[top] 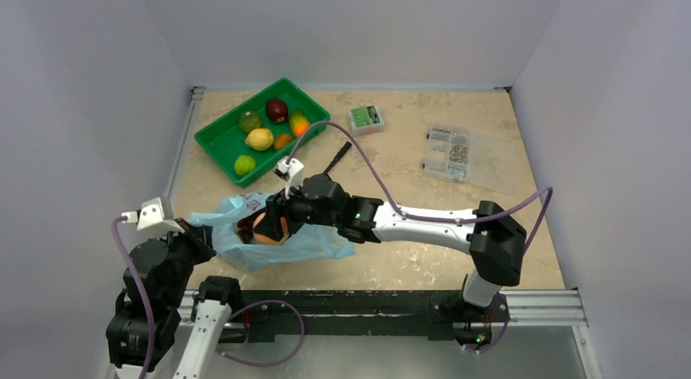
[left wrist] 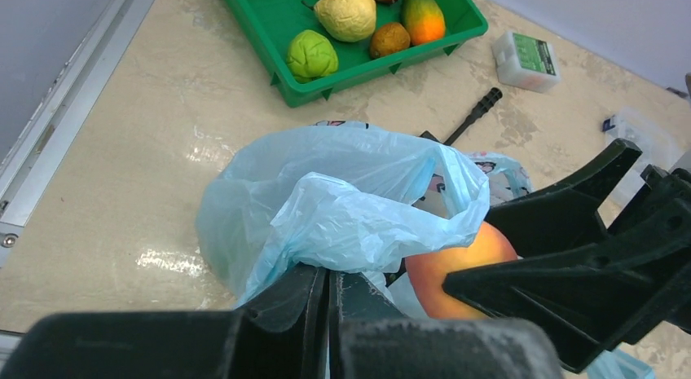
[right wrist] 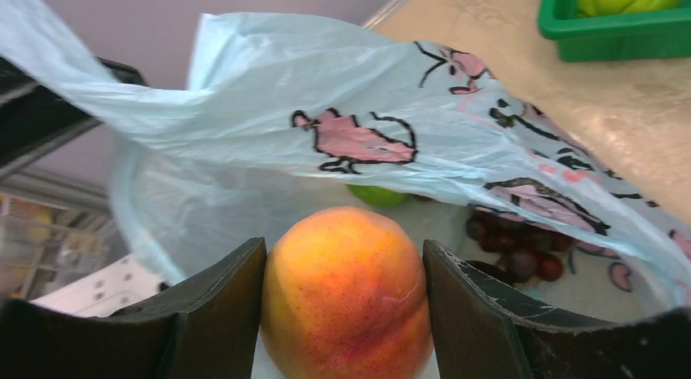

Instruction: Take the fake fruits out of the plastic bag

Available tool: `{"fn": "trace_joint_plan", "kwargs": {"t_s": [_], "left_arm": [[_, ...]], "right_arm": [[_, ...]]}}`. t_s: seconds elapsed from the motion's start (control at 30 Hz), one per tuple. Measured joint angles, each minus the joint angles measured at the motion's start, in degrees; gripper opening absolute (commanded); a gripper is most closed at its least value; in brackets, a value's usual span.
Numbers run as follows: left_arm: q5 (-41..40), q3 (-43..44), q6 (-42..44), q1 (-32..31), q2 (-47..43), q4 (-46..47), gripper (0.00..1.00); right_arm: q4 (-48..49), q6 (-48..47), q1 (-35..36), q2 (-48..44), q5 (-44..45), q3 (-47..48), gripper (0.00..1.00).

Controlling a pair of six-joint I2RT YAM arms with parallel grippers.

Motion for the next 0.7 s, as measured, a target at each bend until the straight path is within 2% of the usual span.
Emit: {"fn": "trace_joint_plan", "kwargs": {"t_s": [0.13, 0.4, 0.57, 0.7], "left_arm": [[-0.1, -0.3, -1.4, 0.0, -1.9, -0.1, 0.00], [-1.9, -4.9, -3.7, 0.0, -5.2, 0.7, 0.00], [-2.8, -8.5, -3.7, 0.0, -9.5, 2.1, 0.00], [-3.0, -8.5, -3.7, 0.0, -10.8, 3.3, 0.00]], "right_arm": [[0.7, 3.8, -0.6, -3.5, -4.2, -1.2, 0.00], [0.6, 4.3, -6.5, -9.6, -4.0, 2.9, 0.00], [0.6, 1.6, -11.9, -6.8, -1.1, 11.2, 0.00], [2.4, -0.9, -15.9, 0.2, 2.9, 18.6, 0.00]]}}
